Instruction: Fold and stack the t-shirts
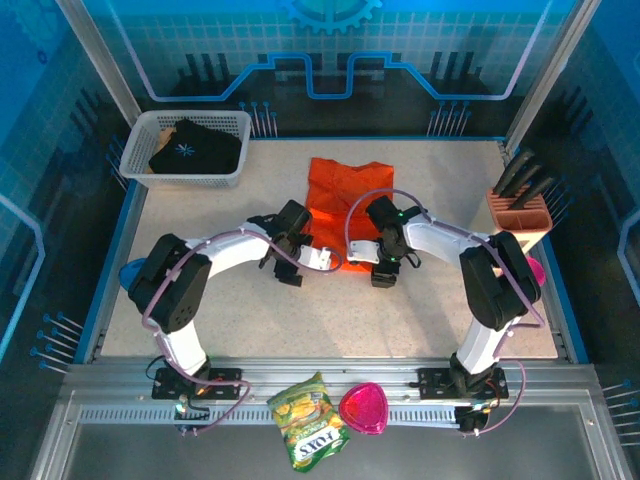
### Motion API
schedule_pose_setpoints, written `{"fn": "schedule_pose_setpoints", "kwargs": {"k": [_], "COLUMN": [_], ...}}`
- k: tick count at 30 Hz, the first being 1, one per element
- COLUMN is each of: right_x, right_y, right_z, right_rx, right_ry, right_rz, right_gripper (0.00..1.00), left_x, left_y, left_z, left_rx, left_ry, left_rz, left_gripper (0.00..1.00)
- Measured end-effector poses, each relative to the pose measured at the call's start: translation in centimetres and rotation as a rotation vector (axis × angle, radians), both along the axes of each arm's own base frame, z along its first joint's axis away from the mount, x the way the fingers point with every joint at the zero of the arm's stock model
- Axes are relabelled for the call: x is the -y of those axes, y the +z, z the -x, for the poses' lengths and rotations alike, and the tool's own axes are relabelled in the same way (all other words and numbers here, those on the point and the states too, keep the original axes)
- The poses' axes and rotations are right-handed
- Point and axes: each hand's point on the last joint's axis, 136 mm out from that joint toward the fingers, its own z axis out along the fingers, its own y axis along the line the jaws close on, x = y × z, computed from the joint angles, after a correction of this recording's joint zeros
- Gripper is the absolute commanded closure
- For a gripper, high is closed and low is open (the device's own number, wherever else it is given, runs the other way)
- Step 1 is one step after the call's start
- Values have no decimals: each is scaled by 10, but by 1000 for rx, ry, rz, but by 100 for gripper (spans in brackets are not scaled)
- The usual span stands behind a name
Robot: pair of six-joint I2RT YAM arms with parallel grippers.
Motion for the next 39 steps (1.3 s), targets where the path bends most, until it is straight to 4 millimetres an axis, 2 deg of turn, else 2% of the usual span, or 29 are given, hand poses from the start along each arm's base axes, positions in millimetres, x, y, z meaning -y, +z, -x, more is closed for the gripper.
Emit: {"fn": "schedule_pose_setpoints", "kwargs": {"k": [4, 8, 13, 16, 18, 23, 25, 28, 32, 35, 39], "right_x": [0, -3, -6, -7, -7, -8, -8, -7, -3, 2, 1], "right_y": [-11, -17, -18, -18, -17, -17, -16, -15, -14, -10, 9], "right_z": [0, -7, -22, -30, -34, -36, -36, -36, -27, -14, -2], "right_rx": [-22, -28, -15, -9, -4, 3, 6, 10, 18, 16, 51], "right_ry": [0, -4, -17, -28, -32, -31, -34, -41, -37, -35, -18], "right_rz": [12, 15, 11, 4, 1, -2, -4, -12, -19, -21, -48], "right_gripper": [35, 41, 63, 75, 81, 93, 100, 100, 100, 100, 100], "left_x": [2, 0, 0, 0, 1, 10, 16, 16, 13, 6, 4], "left_y": [-12, -14, -18, -19, -20, -17, -15, -14, -12, -7, 20], "left_z": [-5, -6, -6, -3, -6, -31, -52, -61, -59, -50, -34], "left_rx": [-33, -56, -103, -136, -142, -66, 18, 62, 93, 98, 141], "left_ry": [1, 8, 14, 15, 19, 35, 36, 50, 59, 80, 73], "left_rz": [-21, -37, -46, -54, -57, -38, -19, -9, 1, 1, 29], "left_gripper": [23, 29, 37, 52, 66, 100, 100, 100, 100, 100, 100]}}
